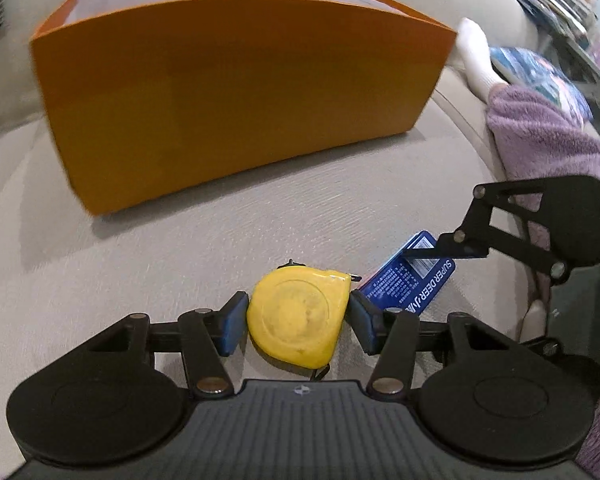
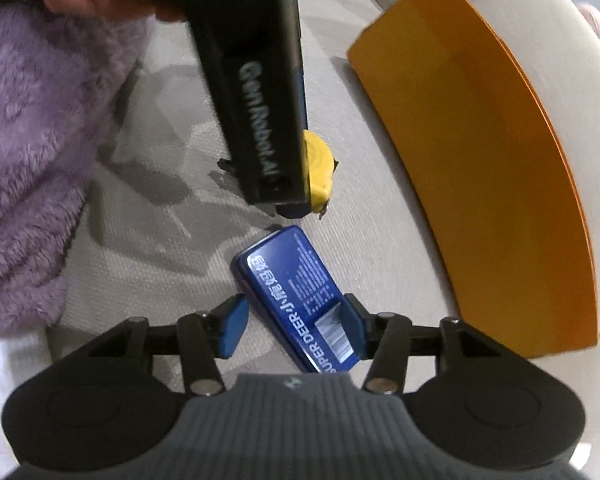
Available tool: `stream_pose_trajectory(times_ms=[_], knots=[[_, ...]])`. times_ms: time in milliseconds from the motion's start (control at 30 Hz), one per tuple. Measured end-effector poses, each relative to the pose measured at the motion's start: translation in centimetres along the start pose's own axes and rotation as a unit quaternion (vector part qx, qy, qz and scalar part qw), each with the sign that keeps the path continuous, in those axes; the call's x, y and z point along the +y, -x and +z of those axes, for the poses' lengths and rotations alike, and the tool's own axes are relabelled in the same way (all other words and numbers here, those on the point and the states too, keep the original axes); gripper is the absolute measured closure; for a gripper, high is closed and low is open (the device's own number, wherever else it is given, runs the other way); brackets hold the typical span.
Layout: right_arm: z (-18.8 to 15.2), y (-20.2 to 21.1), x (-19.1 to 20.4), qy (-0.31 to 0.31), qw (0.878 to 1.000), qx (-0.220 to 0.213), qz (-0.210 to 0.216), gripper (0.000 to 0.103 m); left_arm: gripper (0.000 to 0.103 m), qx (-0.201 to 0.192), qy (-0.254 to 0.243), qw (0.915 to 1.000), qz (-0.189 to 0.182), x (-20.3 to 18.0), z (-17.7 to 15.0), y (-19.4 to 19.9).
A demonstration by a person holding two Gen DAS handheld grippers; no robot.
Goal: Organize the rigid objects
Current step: 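Move both open tools back to the yellow tape measure and blue card pack, then grasp yellow tape measure with left tool while right tool grasps blue card pack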
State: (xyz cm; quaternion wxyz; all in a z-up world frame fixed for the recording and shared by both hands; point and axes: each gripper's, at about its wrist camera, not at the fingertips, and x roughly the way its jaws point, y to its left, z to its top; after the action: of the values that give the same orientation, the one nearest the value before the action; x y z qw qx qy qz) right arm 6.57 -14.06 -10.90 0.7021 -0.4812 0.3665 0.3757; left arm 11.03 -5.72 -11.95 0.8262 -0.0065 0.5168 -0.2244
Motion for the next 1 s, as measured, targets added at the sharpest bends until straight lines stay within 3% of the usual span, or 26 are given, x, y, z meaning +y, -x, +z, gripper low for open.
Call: stream_pose_trajectory(times_ms=[100,200,267,400,467,567,667,800,1000], knots=[[0.2,0.0,0.2,0.012,1.0,0.0,-0.002,0.053,0.041,-0.005,0.024,0.9997,-0.001,0.3,-0.6,0.5],[0.3,0.7,-0.5,-0.008,1.0,-0.007,0.004,0.063,0.041,-0.01,0.044,0.999,-0.002,0.5,-1.0,1.0],[0.4,1.4,-1.2,-0.029,0.999,-0.018,0.001,0.075,0.041,-0.01,0.054,0.9985,-0.001,0.7,-1.2,1.2],[0.2,1.9,-4.8,-0.119,0.992,-0.022,0.022,0.08,0.041,-0.015,0.061,0.9978,0.021,0.5,-1.2,1.4],[-0.3,1.7,-7.2,-0.182,0.982,-0.023,0.046,0.083,0.041,-0.017,0.069,0.9971,0.028,0.5,-1.0,1.2],[-1.7,0.9,-10.9,-0.284,0.954,-0.015,0.091,0.087,0.041,-0.013,0.088,0.9956,0.03,0.8,-0.7,0.8],[-3.2,0.1,-13.1,-0.348,0.93,-0.006,0.12,0.088,0.041,-0.009,0.083,0.9957,0.041,0.5,-0.4,0.2],[-4.8,-0.4,-14.1,-0.404,0.902,-0.012,0.151,0.087,0.041,-0.007,0.065,0.9965,0.051,0.0,-0.1,-0.1],[-5.3,0.2,-13.9,-0.449,0.878,-0.017,0.164,0.088,0.042,-0.006,0.076,0.9956,0.056,-0.1,0.1,-0.2]])
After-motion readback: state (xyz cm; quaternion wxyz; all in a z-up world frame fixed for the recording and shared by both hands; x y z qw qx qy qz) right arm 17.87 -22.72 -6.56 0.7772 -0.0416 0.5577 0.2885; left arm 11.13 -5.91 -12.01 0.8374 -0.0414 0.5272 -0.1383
